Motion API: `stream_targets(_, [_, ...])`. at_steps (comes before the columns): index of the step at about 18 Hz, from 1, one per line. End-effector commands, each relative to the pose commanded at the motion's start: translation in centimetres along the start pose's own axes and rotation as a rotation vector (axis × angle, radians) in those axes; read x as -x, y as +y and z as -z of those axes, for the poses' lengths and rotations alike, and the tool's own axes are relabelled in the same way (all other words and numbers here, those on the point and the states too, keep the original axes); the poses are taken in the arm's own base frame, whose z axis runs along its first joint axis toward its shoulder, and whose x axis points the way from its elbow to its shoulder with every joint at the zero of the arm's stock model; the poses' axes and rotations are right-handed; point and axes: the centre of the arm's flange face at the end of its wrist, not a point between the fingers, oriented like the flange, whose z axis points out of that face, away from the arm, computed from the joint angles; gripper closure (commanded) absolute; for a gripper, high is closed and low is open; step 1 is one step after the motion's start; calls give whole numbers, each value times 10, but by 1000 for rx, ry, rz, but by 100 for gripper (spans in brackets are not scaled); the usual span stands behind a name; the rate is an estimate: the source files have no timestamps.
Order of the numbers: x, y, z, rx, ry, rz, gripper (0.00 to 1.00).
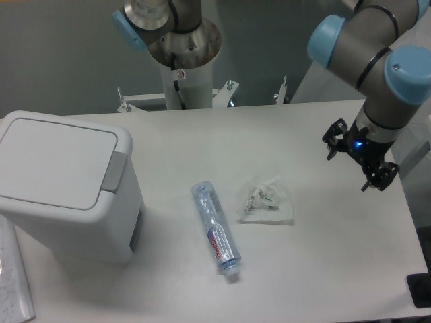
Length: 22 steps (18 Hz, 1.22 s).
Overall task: Open the trash can
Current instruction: 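Move the gripper across the table toward the white trash can lid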
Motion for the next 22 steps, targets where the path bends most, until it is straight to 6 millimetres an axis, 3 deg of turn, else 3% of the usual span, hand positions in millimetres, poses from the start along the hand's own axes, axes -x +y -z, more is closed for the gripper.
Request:
stream_targets(4, [-1, -5, 0, -2, 0, -11, 0])
stream_targets(8, [-7, -2, -12, -8, 27, -3, 0])
stream_targets(11, [-13, 5, -2, -18, 15, 16, 0])
stream_targets(15, [-28, 8, -4, -22, 31, 31, 0])
stream_targets(20, [-35, -23, 22, -188, 9, 387, 0])
stream_targets(22, [-37, -54, 28, -228, -15, 457, 0])
